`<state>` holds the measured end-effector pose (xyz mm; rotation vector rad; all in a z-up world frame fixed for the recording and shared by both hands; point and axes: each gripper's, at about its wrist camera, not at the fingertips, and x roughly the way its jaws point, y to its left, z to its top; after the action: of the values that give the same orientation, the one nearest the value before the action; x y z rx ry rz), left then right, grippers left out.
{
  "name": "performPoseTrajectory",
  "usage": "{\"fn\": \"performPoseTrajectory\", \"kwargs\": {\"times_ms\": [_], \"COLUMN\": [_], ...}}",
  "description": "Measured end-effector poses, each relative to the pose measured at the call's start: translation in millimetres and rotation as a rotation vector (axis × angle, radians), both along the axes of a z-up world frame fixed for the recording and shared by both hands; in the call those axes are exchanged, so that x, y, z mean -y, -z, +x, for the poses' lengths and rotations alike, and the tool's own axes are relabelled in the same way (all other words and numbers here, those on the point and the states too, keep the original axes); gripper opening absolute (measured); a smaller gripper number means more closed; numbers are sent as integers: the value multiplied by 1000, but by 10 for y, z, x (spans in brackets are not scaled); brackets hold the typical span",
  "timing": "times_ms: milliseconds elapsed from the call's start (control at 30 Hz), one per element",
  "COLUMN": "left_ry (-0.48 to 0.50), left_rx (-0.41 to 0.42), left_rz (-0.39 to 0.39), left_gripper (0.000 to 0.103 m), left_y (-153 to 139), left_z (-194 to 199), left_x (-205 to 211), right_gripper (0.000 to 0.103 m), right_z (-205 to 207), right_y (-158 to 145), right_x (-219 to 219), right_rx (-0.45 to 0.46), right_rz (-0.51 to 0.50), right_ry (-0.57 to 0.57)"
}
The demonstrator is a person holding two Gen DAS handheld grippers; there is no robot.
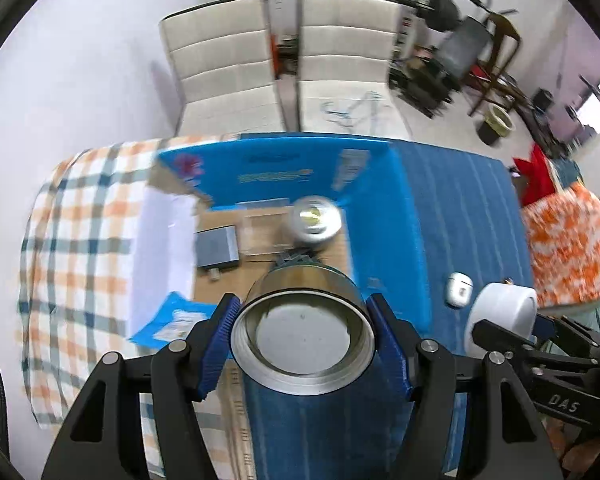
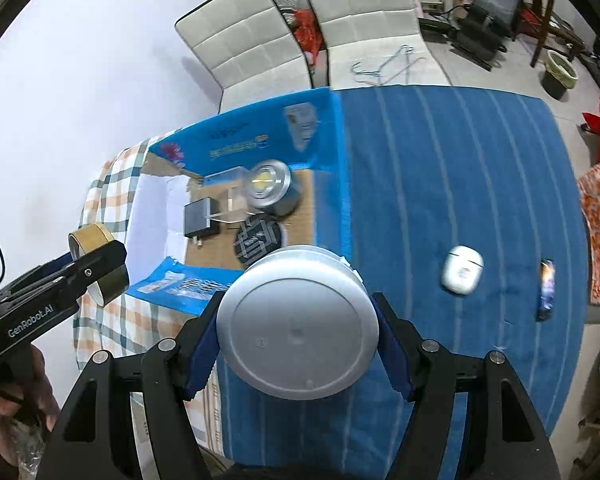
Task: Organize rigid objects
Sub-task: 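Carry the white tin and white container over the blue box with both grippers, then lower both objects into the box beside the black tin and open both grippers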
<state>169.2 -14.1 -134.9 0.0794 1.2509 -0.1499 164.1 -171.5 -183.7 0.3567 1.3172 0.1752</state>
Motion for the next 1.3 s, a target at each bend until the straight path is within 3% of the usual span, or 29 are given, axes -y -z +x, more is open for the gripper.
{"fn": "performPoseTrajectory", "kwargs": {"times_ms": [200,433,633,900,1100,1233,1300], "left_ry": [-91,-185,-182,-168,-144,-116,-133], "left_rx": [-45,-187,-256,-385,-409,-407,-407], "left_rz": [-18,-128,-147,-195,-146,-94,-107], "left_gripper": [63,63,63,63,63,63,63], "left_y": [279,930,1378,1865,2000,2016,2034], "left_z": [191,481,691,807,824,833,851], "left_x": [-556,-973,-930,-842,-806,-779,-826], "right_gripper": [71,71,71,72,72,72,70], "right_z": [334,677,828,950,1069,1134,1139], "right_y": [315,894,1255,1385,1548,1699,1784], "right_x": [-389,-650,-743,-846,-1047,-1095,-1103], "right_rx": [-56,-149,-197,-204,-219,-273,-297], "right_rz": [-24,-73,-153,-276,-402,-346,-304], "right_ry": [-23,4,27,19,-44,-51,-45]}}
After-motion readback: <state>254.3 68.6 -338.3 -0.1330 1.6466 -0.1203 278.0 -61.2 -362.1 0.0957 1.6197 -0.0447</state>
